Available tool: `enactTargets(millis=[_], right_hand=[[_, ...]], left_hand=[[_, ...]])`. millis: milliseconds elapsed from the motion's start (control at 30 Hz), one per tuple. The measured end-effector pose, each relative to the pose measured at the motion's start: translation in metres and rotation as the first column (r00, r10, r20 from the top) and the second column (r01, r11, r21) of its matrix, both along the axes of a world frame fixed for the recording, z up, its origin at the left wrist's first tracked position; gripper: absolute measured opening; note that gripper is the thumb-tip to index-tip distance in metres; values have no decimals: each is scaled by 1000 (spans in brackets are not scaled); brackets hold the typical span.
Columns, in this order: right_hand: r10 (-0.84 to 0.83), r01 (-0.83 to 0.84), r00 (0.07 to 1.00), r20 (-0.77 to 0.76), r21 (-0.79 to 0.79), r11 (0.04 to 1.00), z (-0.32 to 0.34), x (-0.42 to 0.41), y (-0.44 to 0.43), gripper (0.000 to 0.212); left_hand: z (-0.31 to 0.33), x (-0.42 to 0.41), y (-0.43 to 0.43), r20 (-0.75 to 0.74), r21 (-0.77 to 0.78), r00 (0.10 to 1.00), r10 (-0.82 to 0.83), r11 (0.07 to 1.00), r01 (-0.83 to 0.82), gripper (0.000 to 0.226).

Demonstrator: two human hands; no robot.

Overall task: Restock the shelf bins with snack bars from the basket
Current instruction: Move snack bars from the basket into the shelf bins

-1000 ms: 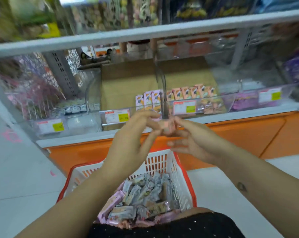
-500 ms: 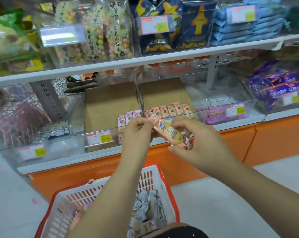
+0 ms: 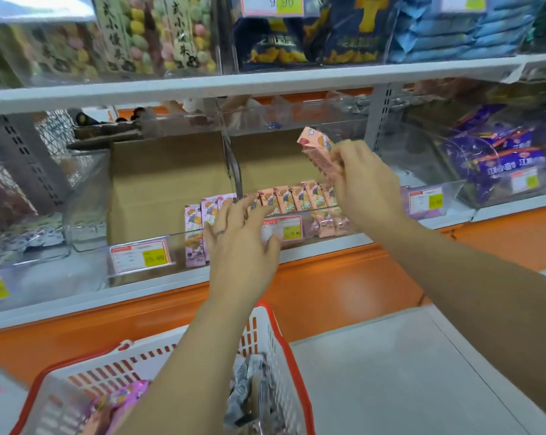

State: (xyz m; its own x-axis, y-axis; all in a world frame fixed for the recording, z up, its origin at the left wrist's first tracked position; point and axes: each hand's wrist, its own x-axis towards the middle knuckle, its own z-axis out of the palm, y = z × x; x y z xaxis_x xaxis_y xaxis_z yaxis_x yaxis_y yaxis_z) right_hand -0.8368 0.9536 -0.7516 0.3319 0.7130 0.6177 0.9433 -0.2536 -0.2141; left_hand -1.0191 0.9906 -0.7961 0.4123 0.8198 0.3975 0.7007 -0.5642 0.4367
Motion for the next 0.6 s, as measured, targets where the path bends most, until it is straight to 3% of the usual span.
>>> enactTargets(millis=[100, 233, 400, 500, 600], right_hand=[[-98, 101, 995, 27, -144, 984, -1, 16, 32, 33], [-248, 262, 965, 88, -375, 889, -7, 32, 57, 51], [-279, 376, 925, 259, -515, 770, -10, 34, 76, 45], [-259, 451, 885, 388, -572, 685, -12, 33, 73, 28], [-261, 446, 890, 375, -589, 674, -14, 34, 71, 27]], left_hand=[[-11, 0, 7, -70, -50, 998, -5, 999, 2, 47], [-22, 1, 12, -112, -99, 993, -20, 995, 9, 47], [-25, 0, 17, -64, -97, 998, -27, 995, 21, 46], [-27, -2, 17, -50, -92, 998, -48, 995, 43, 45], [-26, -2, 16, -58, -95, 997, -53, 994, 47, 45]])
